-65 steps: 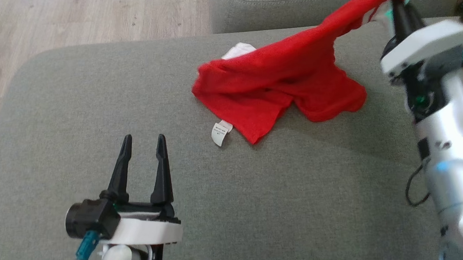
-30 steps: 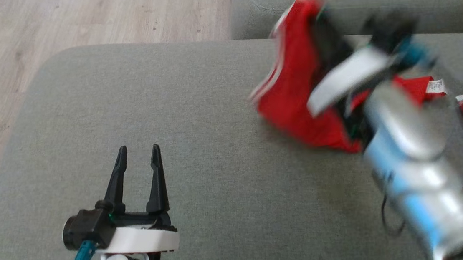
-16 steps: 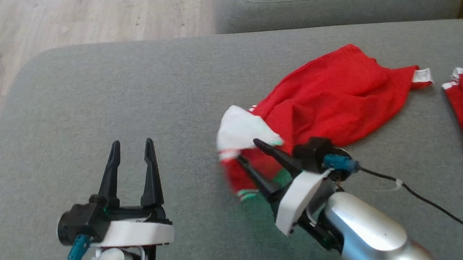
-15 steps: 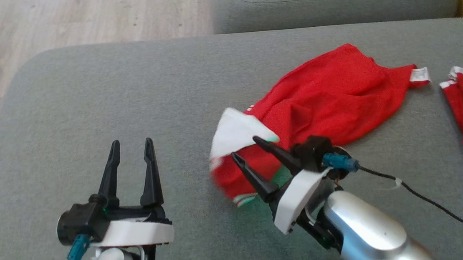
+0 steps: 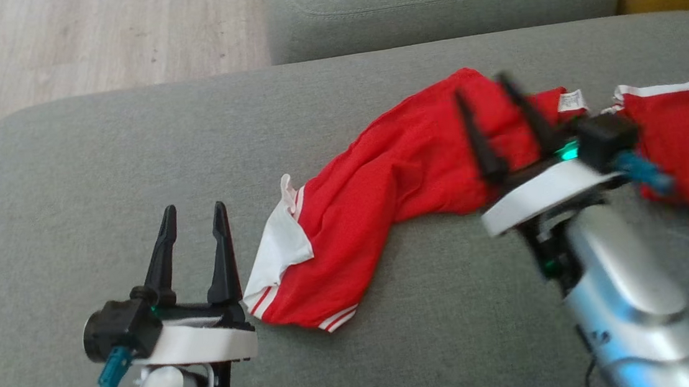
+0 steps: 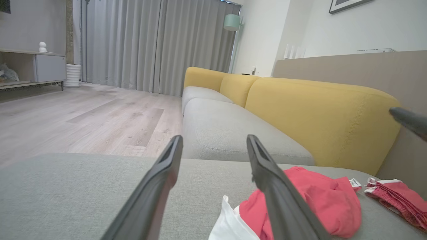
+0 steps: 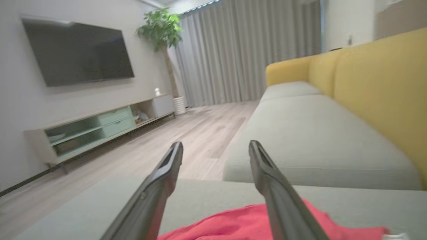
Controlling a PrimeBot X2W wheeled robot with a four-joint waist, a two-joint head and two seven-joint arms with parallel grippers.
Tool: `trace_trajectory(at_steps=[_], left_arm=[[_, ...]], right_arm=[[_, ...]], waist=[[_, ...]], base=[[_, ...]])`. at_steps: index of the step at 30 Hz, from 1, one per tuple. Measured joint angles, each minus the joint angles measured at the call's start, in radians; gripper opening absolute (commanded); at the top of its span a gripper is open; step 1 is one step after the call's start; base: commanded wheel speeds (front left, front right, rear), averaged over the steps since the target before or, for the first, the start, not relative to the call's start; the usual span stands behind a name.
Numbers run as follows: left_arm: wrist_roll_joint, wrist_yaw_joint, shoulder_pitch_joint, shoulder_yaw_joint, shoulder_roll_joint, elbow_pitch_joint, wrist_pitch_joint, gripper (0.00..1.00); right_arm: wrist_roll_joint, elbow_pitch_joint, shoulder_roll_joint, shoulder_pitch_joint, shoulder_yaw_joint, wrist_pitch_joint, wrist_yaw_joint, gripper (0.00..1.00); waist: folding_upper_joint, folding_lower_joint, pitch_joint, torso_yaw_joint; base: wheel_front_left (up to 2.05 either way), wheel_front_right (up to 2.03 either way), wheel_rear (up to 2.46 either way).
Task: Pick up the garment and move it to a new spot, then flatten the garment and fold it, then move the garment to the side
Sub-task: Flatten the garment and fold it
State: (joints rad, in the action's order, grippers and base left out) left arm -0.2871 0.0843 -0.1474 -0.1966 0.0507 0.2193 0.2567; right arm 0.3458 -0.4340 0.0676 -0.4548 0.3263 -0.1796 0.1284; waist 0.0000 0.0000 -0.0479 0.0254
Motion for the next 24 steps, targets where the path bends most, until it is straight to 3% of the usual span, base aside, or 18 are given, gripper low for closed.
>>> trace_trajectory(at_steps=[4, 9, 18, 21, 24], left_arm=[[0.007, 0.004, 0.000, -0.009, 0.000, 0.000, 0.000, 1.00], [0.007, 0.005, -0.011, -0.025, 0.000, 0.019, 0.000, 1.00], [0.007, 0.010, -0.041, -0.032, 0.006, 0.074, -0.002, 1.00], [0.021, 0.014, -0.076, -0.058, 0.012, 0.110, -0.052, 1.00], [0.030, 0.022, -0.135, -0.105, 0.021, 0.163, -0.166, 1.00]], right_arm=[[-0.066, 0.056, 0.000, 0.044, -0.164, -0.035, 0.000, 1.00], [-0.116, 0.101, -0.005, 0.198, -0.294, -0.054, 0.000, 1.00], [-0.063, 0.167, -0.017, 0.327, -0.332, -0.068, 0.000, 1.00], [-0.063, 0.193, -0.017, 0.318, -0.327, -0.069, 0.000, 1.00], [-0.063, 0.202, -0.018, 0.311, -0.318, -0.069, 0.000, 1.00]], waist=[[0.0000, 0.0000, -0.006, -0.017], [0.0000, 0.0000, -0.024, -0.030], [0.0000, 0.0000, -0.070, -0.061], [0.0000, 0.0001, -0.086, -0.072], [0.0000, 0.0001, -0.100, -0.085]], base=[[0.00, 0.00, 0.00], [0.00, 0.00, 0.00], [0.00, 0.00, 0.00], [0.00, 0.00, 0.00], [0.00, 0.00, 0.00]])
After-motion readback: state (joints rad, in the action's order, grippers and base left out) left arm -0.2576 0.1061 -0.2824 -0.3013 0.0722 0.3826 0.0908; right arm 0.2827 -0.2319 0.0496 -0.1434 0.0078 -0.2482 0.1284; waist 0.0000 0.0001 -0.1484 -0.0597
